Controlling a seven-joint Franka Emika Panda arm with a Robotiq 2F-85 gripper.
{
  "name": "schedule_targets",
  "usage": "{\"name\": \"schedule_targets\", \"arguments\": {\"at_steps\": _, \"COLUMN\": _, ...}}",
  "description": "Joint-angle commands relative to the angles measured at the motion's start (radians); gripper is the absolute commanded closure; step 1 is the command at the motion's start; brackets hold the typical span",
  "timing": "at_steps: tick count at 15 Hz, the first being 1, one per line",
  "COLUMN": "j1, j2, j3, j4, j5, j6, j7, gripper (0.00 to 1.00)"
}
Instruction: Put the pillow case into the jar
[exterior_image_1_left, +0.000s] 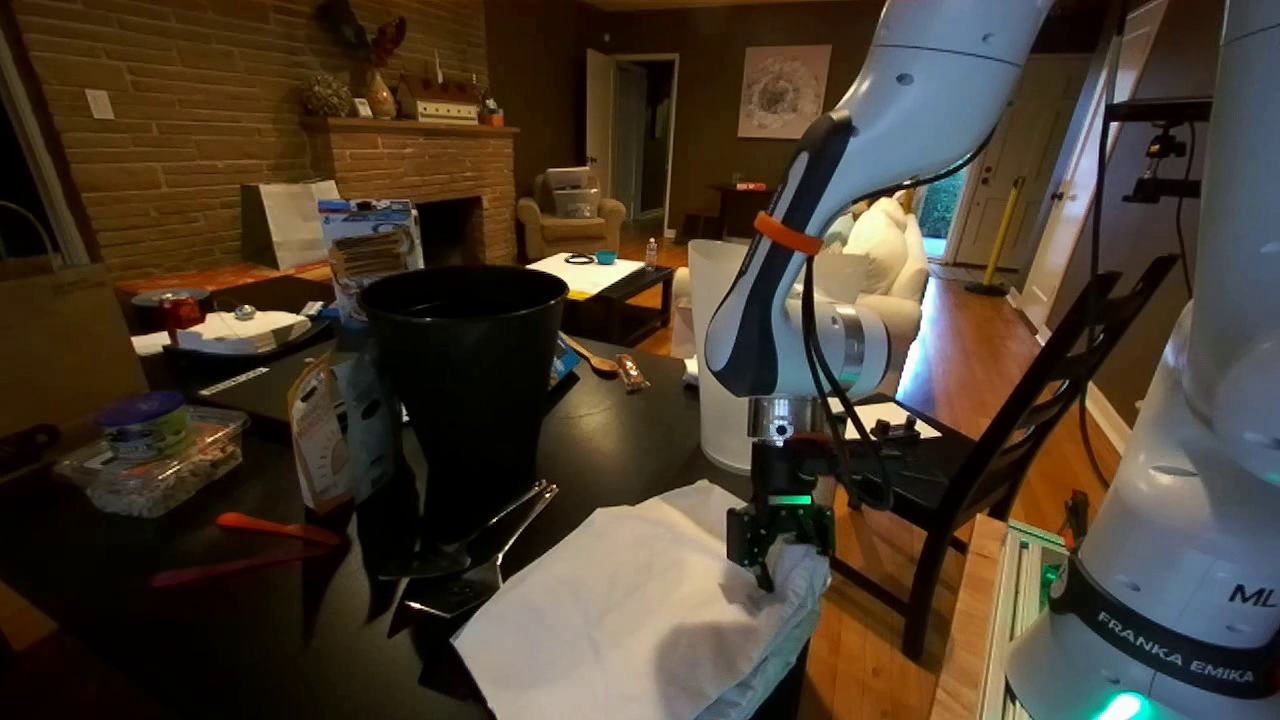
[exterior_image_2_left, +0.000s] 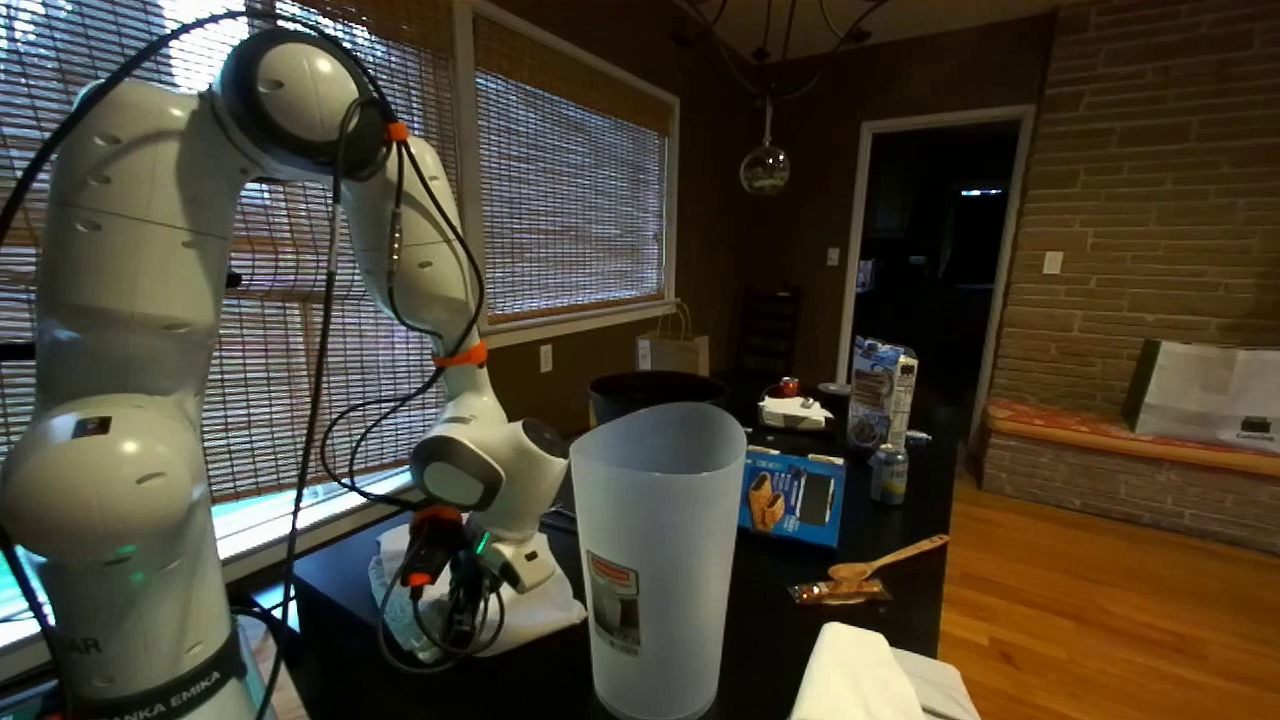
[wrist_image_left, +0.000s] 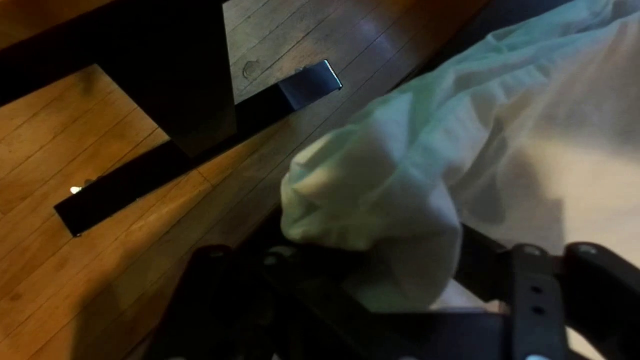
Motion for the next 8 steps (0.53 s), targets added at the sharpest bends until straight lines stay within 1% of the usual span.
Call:
{"name": "schedule_targets", "arguments": {"at_steps": 1, "j1": 0.057, "j2": -0.065, "j3": 0.012, "j4": 0.003, "j5": -0.127, "j6": 0.027, "j7": 0.082, "gripper": 0.86}}
{"name": "schedule_targets", "arguments": {"at_steps": 2, "j1": 0.07, "j2": -0.09, "j3": 0.011, "j4": 0.007, "j5": -0.182, "j6": 0.017, "j7": 0.109, "gripper": 0.92}}
{"name": "schedule_targets", "arguments": {"at_steps": 3, "j1": 0.094, "j2": -0.113, "j3": -0.002, "j4": 0.012, "j5": -0.294, "j6": 0.008, "j7": 0.177, "gripper": 0.98}}
{"name": "schedule_targets", "arguments": {"at_steps": 4, "j1": 0.151, "j2": -0.154, "j3": -0.046, "j4": 0.003, "j5": -0.376, "j6": -0.006, "j7": 0.222, "gripper": 1.0}}
{"name": "schedule_targets", "arguments": {"at_steps": 5, "j1": 0.145, "j2": -0.229, "j3": -0.026, "j4": -0.045, "j5": -0.459, "j6": -0.008, "j7": 0.27, "gripper": 1.0}}
{"name": "schedule_targets", "arguments": {"at_steps": 6, "j1": 0.187, "j2": -0.24, "j3": -0.053, "j4": -0.013, "j5": -0.541, "j6": -0.032, "j7": 0.319, "gripper": 0.98}}
{"name": "schedule_targets", "arguments": {"at_steps": 7, "j1": 0.204, "j2": -0.262, "j3": -0.055, "j4": 0.014, "j5": -0.622, "j6": -0.068, "j7": 0.368, "gripper": 0.97}}
{"name": "schedule_targets", "arguments": {"at_steps": 8, "j1": 0.192, "j2": -0.318, "j3": -0.034, "j4": 0.016, "j5": -0.703, "j6": -0.114, "j7": 0.408, "gripper": 0.97}}
